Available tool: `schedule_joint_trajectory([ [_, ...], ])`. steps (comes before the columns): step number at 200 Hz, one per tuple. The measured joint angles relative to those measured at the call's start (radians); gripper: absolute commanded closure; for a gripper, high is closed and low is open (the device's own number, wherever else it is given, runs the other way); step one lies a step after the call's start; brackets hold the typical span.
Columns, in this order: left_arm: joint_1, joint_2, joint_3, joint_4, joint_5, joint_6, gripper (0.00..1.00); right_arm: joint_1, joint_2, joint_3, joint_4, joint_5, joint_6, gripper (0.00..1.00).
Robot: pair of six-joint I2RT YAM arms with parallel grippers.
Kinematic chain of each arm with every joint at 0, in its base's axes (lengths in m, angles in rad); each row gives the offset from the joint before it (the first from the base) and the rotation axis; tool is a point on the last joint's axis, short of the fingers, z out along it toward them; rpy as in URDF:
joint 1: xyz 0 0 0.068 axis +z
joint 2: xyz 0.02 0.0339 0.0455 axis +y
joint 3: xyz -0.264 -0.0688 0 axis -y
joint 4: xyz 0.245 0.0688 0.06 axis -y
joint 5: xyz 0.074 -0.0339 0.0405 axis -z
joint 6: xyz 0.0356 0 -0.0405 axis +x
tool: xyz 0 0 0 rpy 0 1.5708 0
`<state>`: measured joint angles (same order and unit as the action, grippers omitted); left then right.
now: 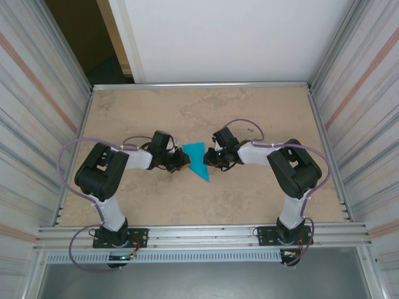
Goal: Fold a paper plane with a square sheet of paper (pick it up from the middle)
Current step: Fourth fold the wing at the center of the table.
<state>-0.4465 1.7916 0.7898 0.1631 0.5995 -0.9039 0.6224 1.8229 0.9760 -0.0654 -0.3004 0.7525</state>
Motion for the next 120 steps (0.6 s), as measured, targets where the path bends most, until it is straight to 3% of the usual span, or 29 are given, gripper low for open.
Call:
schedule_joint_trajectory([
  [26, 0.0, -0.01, 0.0, -0.001, -0.019, -0.014, 0.93, -0.008, -0.086, -0.019, -0.014, 0.058, -0.044, 0.6],
  [69, 0.002, -0.057, 0.0, 0.0, -0.073, -0.051, 0.92, 0.008, -0.18, -0.023, -0.006, 0.174, -0.168, 0.52],
  [120, 0.002, -0.112, 0.001, -0.027, -0.18, -0.119, 0.92, 0.158, -0.174, -0.04, 0.061, 0.255, -0.402, 0.51],
])
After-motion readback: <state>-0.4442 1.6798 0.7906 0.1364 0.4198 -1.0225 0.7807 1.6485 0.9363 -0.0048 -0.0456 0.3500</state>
